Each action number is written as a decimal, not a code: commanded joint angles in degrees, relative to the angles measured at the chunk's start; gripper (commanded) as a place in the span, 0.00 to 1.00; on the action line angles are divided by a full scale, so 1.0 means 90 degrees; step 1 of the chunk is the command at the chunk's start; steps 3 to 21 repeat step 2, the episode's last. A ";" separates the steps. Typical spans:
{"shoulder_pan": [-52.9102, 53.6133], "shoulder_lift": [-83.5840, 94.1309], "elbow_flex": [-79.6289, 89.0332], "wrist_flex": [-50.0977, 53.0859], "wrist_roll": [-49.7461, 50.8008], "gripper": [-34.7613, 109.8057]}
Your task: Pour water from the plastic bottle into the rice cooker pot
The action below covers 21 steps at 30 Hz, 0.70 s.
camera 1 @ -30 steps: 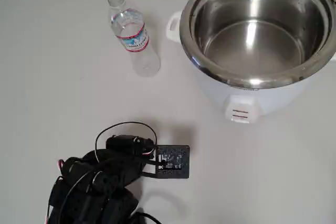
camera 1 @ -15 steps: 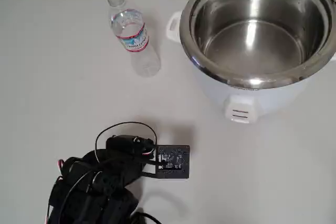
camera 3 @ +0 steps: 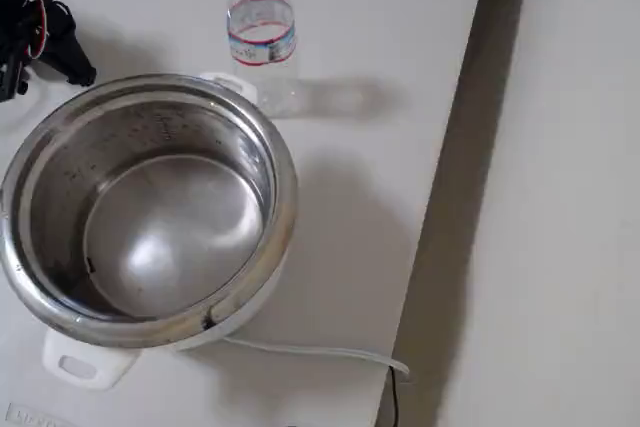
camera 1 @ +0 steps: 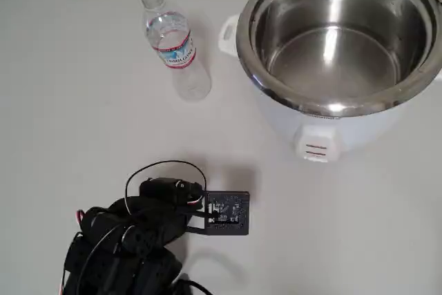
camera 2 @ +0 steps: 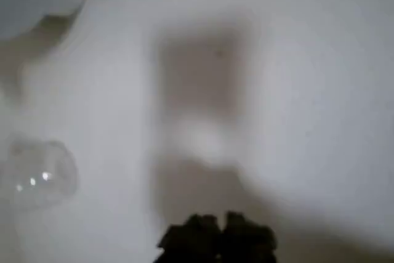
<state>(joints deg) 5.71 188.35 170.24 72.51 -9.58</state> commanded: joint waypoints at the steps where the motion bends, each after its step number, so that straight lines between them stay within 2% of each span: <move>1: 0.0039 0.0000 0.0000 0.0137 0.0010 0.24; 21: 0.0039 0.0000 0.0000 0.0137 0.0010 0.24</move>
